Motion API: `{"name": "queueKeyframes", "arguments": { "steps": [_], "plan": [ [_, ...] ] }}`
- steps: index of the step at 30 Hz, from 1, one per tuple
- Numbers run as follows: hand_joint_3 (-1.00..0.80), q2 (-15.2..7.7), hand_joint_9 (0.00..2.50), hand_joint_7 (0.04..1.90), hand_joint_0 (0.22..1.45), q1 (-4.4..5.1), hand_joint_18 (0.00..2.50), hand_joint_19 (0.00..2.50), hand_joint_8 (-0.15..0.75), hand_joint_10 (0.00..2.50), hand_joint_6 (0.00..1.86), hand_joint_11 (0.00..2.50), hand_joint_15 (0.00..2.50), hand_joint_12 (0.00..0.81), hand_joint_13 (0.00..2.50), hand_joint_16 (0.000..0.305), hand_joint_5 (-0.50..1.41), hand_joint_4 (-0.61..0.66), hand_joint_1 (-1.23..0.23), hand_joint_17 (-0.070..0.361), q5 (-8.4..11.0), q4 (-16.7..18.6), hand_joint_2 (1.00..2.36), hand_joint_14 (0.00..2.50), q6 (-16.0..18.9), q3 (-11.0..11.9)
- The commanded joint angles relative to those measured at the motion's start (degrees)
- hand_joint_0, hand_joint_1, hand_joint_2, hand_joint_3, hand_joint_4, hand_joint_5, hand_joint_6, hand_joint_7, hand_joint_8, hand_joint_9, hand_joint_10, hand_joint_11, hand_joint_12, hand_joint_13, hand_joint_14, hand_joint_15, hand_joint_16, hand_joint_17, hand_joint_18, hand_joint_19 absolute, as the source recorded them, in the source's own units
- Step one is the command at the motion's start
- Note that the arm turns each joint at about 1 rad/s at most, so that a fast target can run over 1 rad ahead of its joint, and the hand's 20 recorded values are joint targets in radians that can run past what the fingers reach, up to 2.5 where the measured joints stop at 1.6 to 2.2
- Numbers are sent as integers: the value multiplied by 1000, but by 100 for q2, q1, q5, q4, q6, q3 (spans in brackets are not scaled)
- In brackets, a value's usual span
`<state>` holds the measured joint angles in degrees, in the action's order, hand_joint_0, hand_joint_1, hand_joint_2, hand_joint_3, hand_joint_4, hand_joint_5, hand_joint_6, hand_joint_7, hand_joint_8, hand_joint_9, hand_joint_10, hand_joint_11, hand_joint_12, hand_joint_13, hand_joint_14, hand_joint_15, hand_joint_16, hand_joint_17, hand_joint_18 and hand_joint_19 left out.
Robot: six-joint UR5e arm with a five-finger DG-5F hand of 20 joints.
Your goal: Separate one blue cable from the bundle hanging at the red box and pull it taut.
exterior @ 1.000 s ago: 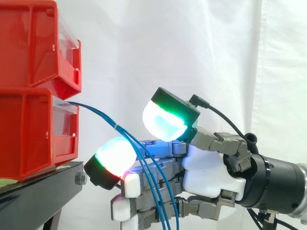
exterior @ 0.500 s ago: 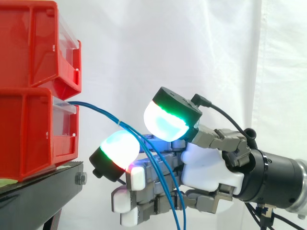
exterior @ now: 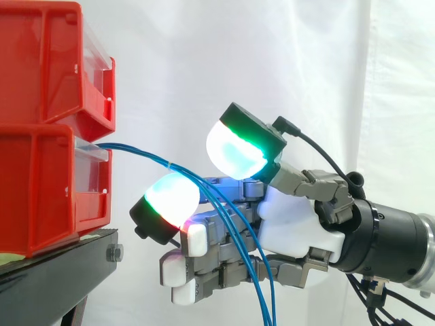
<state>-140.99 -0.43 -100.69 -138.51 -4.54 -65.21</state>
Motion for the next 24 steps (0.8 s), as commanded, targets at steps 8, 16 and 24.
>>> {"name": "queueKeyframes", "arguments": {
  "steps": [8, 16, 24],
  "plan": [
    [-222, 2, 908, 954, 670, -1, 765, 344, 315, 15, 744, 535, 344, 337, 865, 32, -165, 219, -741, 72, 6, -1, 1010, 12, -3, 0],
    [-500, 2, 932, 889, 613, -1, 776, 365, 307, 17, 880, 676, 380, 332, 878, 31, -195, 200, -758, 69, 15, -1, 1000, 15, 6, 0],
    [-500, 2, 1003, 916, 619, -1, 800, 411, 309, 15, 858, 660, 395, 326, 918, 30, -172, 165, -400, 68, 15, -27, 1000, 13, 15, 0]
  ]
}}
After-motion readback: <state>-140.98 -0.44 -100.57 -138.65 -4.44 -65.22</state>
